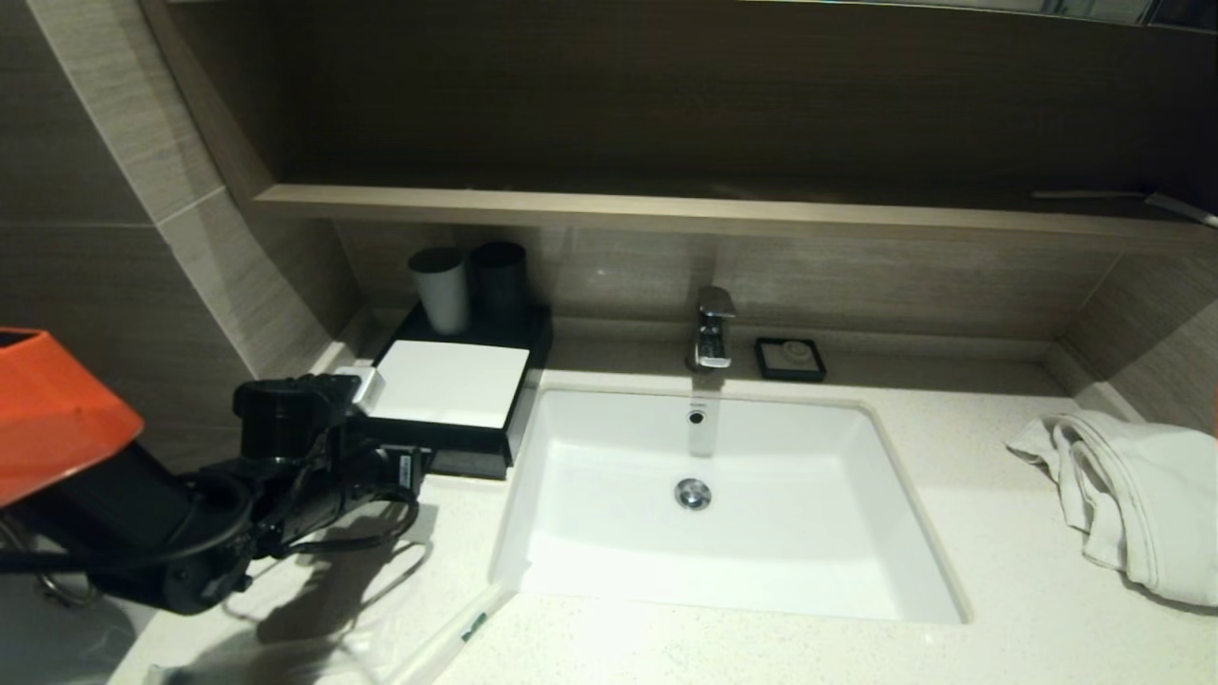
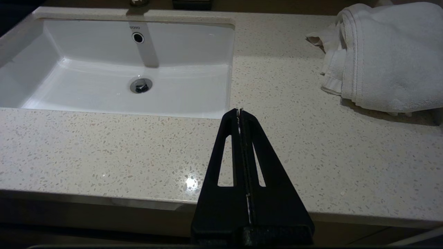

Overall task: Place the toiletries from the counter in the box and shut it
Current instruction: Open the drawer

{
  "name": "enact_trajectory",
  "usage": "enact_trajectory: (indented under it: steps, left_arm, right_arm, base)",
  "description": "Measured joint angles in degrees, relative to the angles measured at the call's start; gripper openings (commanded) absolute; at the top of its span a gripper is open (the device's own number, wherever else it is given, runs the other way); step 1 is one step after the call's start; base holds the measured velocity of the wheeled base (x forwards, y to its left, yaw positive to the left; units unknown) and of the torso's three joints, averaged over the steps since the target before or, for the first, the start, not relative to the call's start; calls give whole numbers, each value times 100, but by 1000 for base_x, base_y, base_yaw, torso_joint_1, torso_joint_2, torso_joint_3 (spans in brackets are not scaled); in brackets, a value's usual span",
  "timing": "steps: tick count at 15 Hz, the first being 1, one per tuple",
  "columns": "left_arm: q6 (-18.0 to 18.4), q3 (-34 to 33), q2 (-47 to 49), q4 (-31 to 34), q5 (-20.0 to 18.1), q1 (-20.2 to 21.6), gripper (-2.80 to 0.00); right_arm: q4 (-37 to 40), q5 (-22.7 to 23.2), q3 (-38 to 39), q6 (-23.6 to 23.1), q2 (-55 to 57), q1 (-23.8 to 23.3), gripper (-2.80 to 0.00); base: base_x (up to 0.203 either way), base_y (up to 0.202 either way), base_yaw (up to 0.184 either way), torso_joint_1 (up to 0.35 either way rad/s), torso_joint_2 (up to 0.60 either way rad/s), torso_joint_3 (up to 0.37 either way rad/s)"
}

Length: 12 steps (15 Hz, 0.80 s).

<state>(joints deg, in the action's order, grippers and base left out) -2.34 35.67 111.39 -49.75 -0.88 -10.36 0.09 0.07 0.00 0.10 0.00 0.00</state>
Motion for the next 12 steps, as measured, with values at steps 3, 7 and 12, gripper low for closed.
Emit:
enact_trajectory:
  steps: [3,7,12]
  left_arm:
    - [-2,51,39,2,0,0,-280]
    - [-2,121,72,4,4,0,-280]
    - [-5,197,85,15,9,-1,-280]
  right_arm:
    - [0,0,0,-2,0,0,-280]
    - [-1,0,0,0,0,0,-280]
    - [0,4,0,-2,0,0,-280]
  base:
    - [0,0,0,0,0,0]
    - [0,0,0,0,0,0]
    - [0,0,0,0,0,0]
